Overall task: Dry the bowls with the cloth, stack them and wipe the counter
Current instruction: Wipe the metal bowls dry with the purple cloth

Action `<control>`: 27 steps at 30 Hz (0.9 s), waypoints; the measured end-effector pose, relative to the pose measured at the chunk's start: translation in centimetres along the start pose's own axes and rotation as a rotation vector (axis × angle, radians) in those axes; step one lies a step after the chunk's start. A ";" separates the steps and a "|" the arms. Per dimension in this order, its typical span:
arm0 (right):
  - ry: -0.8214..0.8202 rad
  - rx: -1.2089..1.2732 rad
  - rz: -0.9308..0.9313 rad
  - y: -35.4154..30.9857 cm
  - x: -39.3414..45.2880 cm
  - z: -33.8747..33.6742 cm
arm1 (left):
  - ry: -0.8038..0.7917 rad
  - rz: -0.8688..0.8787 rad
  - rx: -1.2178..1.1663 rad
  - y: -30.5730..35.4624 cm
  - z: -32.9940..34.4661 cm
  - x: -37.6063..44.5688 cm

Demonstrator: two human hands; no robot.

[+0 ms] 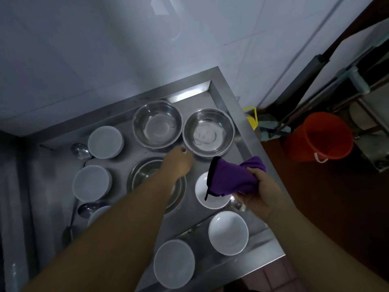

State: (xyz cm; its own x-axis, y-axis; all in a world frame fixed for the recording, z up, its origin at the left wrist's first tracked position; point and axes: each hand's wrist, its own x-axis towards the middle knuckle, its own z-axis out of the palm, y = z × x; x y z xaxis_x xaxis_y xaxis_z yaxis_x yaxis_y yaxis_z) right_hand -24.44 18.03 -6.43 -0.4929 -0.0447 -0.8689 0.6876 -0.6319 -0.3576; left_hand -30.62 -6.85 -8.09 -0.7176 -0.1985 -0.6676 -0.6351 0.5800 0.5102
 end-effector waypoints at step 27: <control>-0.088 0.148 -0.122 -3.6 -7.9 0.2 | 0.026 -0.137 -1.008 1.0 -0.2 -7.7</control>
State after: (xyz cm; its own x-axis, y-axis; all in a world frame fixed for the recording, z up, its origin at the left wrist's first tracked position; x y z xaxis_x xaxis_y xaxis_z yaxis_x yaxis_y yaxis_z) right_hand -23.12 20.48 1.80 -0.6171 -0.0245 -0.7865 0.5376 -0.7430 -0.3987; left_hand -25.81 -4.91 -2.34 -0.6187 -0.2370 -0.7490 -0.6493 -0.3824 0.6574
